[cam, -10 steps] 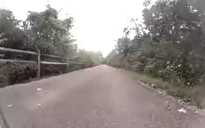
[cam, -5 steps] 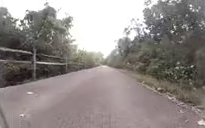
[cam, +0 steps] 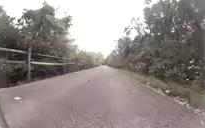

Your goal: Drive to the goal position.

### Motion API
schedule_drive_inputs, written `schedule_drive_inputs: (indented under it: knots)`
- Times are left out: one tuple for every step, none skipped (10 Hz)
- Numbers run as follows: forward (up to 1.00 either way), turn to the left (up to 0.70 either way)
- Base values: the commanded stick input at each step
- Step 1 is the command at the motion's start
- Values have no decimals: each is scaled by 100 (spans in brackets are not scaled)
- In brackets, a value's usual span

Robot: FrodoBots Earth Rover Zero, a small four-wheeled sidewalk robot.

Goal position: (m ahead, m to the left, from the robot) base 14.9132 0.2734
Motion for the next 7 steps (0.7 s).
schedule_drive_inputs:
  knots:
    - [70, 0]
    - [70, 0]
    - [70, 0]
    - [70, 0]
    - [70, 0]
    - [70, 0]
    - [70, 0]
